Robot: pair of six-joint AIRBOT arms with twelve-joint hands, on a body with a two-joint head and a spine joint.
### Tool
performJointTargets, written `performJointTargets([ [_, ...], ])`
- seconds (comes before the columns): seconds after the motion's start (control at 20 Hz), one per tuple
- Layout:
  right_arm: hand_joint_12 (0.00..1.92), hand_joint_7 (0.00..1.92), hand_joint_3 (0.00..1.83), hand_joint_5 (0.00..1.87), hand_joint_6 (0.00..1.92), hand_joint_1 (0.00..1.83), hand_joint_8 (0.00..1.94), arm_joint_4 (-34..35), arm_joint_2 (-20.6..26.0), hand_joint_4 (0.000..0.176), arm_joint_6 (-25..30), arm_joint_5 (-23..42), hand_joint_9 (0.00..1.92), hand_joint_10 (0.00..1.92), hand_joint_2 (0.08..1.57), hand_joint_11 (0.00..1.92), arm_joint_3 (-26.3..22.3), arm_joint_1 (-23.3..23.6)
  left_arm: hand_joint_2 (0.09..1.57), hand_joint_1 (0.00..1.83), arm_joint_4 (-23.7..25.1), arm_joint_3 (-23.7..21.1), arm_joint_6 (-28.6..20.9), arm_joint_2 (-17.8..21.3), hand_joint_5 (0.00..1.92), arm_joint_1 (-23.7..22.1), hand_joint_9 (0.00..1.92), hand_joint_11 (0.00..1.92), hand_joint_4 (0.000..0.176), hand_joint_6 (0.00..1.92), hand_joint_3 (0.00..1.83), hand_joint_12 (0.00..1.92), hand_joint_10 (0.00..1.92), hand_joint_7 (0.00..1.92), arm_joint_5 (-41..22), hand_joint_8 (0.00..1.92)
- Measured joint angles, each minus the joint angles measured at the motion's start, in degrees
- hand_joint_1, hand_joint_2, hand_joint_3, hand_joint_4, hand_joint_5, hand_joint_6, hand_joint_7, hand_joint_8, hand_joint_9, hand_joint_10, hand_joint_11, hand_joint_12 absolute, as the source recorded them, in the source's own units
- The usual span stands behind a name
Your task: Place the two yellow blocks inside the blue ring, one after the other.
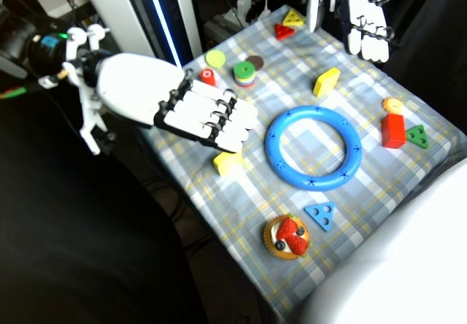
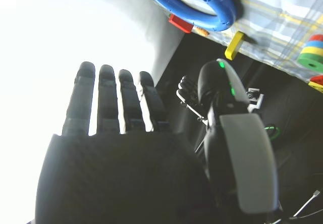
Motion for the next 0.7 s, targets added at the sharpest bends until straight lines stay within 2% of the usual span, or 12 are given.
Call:
performJointTargets([
  [0.05,0.02,0.0,0.0,0.0,0.0,0.47,0.0,0.15,0.0,0.0,0.02,0.26,0.0,0.0,1.29,0.02,0.0,-0.02,1.11,0.87,-0.22,-0.02,0.79,-0.09,0.16,0.0,0.08,0.0,0.034,0.01,0.0,0.62,0.03,0.07,0.33,0.01],
  [0.1,0.02,0.0,0.0,0.0,0.0,0.49,0.0,0.48,0.0,0.0,0.0,0.72,0.0,0.0,1.28,0.02,0.0,-0.07,1.11,0.88,-1.14,0.0,1.97,-0.48,0.16,-0.04,0.09,0.0,0.038,0.0,0.0,0.66,0.02,0.09,0.44,0.0],
  [0.15,0.14,0.0,0.0,0.0,0.0,0.48,0.0,0.63,0.0,0.0,0.0,0.96,0.0,0.0,1.28,0.0,0.0,-0.07,1.11,0.89,-1.62,0.2,2.21,-0.87,0.16,-0.04,0.09,0.0,0.039,0.0,0.0,0.7,0.02,0.1,0.79,0.0],
  [0.25,0.16,0.0,0.0,0.0,0.0,0.45,0.0,0.94,0.0,0.0,0.0,1.42,0.0,0.0,1.28,0.0,-0.02,-0.42,1.1,0.9,-2.69,1.05,3.17,-1.9,0.16,-0.04,0.11,0.0,0.031,0.0,0.0,0.72,0.02,0.12,2.34,0.01],
  [0.35,0.11,0.0,0.0,0.0,0.0,0.5,0.0,1.22,-0.07,0.0,0.02,1.2,0.0,0.0,1.28,0.0,-0.02,-0.42,1.11,0.84,-6.62,1.81,8.0,-2.8,0.17,-0.04,0.16,0.0,0.038,0.0,0.0,0.42,0.02,0.2,4.22,0.01],
  [0.4,0.11,0.0,0.0,0.0,0.0,0.5,0.0,1.2,-0.07,0.0,0.0,1.22,0.0,0.0,1.28,0.0,-0.02,-0.42,1.11,0.84,-7.1,2.03,8.94,-3.02,0.17,-0.04,0.16,0.0,0.038,0.0,0.0,0.42,0.02,0.2,4.42,0.01],
  [0.45,0.12,0.0,0.0,0.0,0.0,0.49,0.0,1.18,-0.07,0.0,0.0,1.36,0.0,0.0,1.28,0.0,-0.04,-0.42,1.11,0.85,-8.59,2.45,10.75,-3.65,0.18,-0.04,0.18,0.0,0.028,0.01,0.0,0.5,0.02,0.23,5.18,0.01],
  [0.5,0.17,0.0,0.0,0.0,0.0,0.48,0.0,1.2,-0.07,0.0,0.02,1.42,0.0,0.0,1.28,0.0,-0.07,-0.42,1.11,0.85,-10.6,2.97,13.77,-4.44,0.19,-0.04,0.19,0.0,0.035,0.01,0.0,0.52,0.02,0.24,6.38,0.01],
  [0.55,0.18,0.0,0.0,0.0,0.0,0.51,0.0,1.2,-0.07,0.0,0.0,1.46,0.0,0.0,1.27,0.0,-0.07,-0.42,1.09,0.89,-11.74,3.13,15.32,-4.92,0.22,-0.04,0.21,0.0,0.031,0.01,0.0,0.64,0.02,0.27,6.78,0.01],
  [0.6,0.23,0.0,0.0,0.0,0.0,0.51,0.0,1.2,-0.07,0.0,0.0,1.49,0.0,0.0,1.27,0.0,-0.07,-0.42,1.09,0.87,-13.0,3.54,16.55,-5.6,0.22,-0.04,0.22,0.0,0.039,0.01,0.0,0.66,0.02,0.28,7.65,0.01],
  [0.65,0.32,0.0,0.0,0.0,0.0,0.51,0.0,1.18,-0.07,0.0,0.02,1.49,0.0,0.0,1.27,0.0,-0.07,-0.42,1.08,0.9,-13.73,4.0,17.38,-6.21,0.24,-0.13,0.24,0.0,0.038,0.01,0.0,0.64,0.02,0.3,8.68,0.01],
  [0.7,0.34,0.0,0.0,0.0,0.0,0.5,0.0,1.22,-0.07,0.0,0.02,1.49,0.0,0.0,1.27,0.0,-0.07,-0.44,1.07,0.93,-15.1,4.52,18.53,-6.73,0.27,-0.15,0.25,0.0,0.029,0.01,0.0,0.64,0.03,0.32,9.18,0.01],
])
